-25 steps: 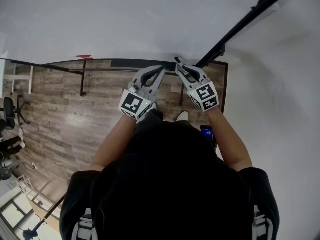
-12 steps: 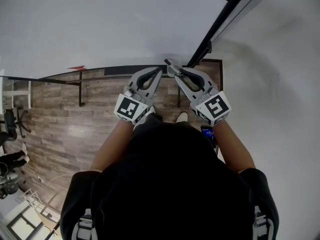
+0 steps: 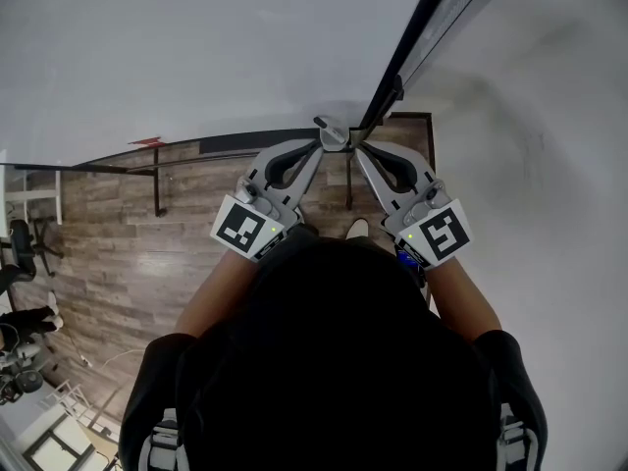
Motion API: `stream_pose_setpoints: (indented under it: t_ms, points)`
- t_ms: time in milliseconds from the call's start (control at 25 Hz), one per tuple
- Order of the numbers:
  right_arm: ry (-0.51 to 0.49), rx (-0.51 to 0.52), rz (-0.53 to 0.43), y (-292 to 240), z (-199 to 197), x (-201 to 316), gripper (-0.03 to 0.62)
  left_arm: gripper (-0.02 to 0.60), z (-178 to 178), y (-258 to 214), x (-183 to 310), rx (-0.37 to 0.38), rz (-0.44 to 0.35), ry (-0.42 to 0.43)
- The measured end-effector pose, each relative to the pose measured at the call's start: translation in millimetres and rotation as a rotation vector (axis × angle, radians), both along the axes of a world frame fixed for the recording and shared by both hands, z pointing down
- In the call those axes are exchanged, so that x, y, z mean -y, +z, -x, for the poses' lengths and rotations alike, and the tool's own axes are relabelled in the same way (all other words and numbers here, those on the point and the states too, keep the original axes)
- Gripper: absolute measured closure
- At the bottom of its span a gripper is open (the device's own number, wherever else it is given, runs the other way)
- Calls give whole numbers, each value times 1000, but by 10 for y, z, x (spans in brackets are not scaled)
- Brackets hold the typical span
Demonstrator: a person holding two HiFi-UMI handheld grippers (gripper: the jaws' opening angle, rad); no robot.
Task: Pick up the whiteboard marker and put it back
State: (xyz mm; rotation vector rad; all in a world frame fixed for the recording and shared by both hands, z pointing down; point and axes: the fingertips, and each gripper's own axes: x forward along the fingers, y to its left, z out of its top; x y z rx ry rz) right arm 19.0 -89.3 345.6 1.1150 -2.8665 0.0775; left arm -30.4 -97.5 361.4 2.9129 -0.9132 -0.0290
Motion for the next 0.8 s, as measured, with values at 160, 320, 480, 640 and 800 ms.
stream_pose_setpoints:
  t_ms: [160, 320, 480, 640, 800]
  points:
    - [1, 21, 12, 38, -25, -53, 592, 577, -29, 6, -77, -1, 1, 17]
    - [-6, 18, 25, 113, -26, -111, 592, 577, -58, 33, -144, 9, 6, 25]
    - [-14, 15, 26, 90, 17, -90, 593, 577, -31, -69, -112, 1, -2, 23]
    - [-21, 13, 23, 89, 19, -124, 594, 577, -34, -91, -143, 8, -11, 21]
    - [-32, 16, -3, 51, 60, -132, 594, 577, -22, -108, -156, 6, -24, 18]
